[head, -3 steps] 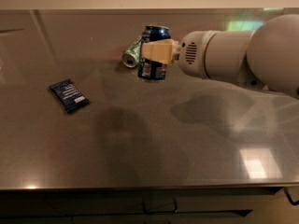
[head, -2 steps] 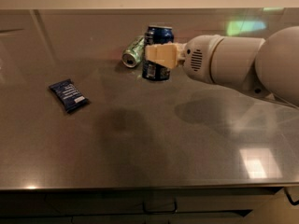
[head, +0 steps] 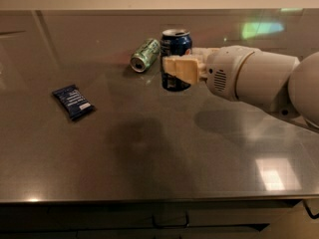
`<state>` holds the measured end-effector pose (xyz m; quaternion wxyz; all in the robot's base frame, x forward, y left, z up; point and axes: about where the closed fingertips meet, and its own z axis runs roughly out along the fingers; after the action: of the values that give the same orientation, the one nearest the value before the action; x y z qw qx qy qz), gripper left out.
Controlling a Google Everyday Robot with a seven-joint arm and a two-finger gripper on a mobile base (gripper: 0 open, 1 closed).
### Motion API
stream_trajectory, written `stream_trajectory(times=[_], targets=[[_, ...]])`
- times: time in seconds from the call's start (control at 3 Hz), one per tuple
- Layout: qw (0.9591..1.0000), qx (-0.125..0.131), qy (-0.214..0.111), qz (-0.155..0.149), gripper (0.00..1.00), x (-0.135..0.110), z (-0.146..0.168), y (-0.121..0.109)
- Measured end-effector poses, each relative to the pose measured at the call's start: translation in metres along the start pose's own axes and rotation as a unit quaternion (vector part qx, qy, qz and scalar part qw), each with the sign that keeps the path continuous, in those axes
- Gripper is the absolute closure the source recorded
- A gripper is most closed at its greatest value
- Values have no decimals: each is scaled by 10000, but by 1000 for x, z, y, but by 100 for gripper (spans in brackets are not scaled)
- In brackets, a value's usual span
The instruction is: Place pepsi can upright
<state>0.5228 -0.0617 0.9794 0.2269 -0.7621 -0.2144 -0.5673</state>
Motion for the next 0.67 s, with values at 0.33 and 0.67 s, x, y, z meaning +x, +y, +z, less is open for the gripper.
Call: stream_trajectory(times=[0.33,0.67], targets=[[9998,-92,78,-132,100,-10,-5,6],[9996,-207,184,-29,100,-28,-5,17]])
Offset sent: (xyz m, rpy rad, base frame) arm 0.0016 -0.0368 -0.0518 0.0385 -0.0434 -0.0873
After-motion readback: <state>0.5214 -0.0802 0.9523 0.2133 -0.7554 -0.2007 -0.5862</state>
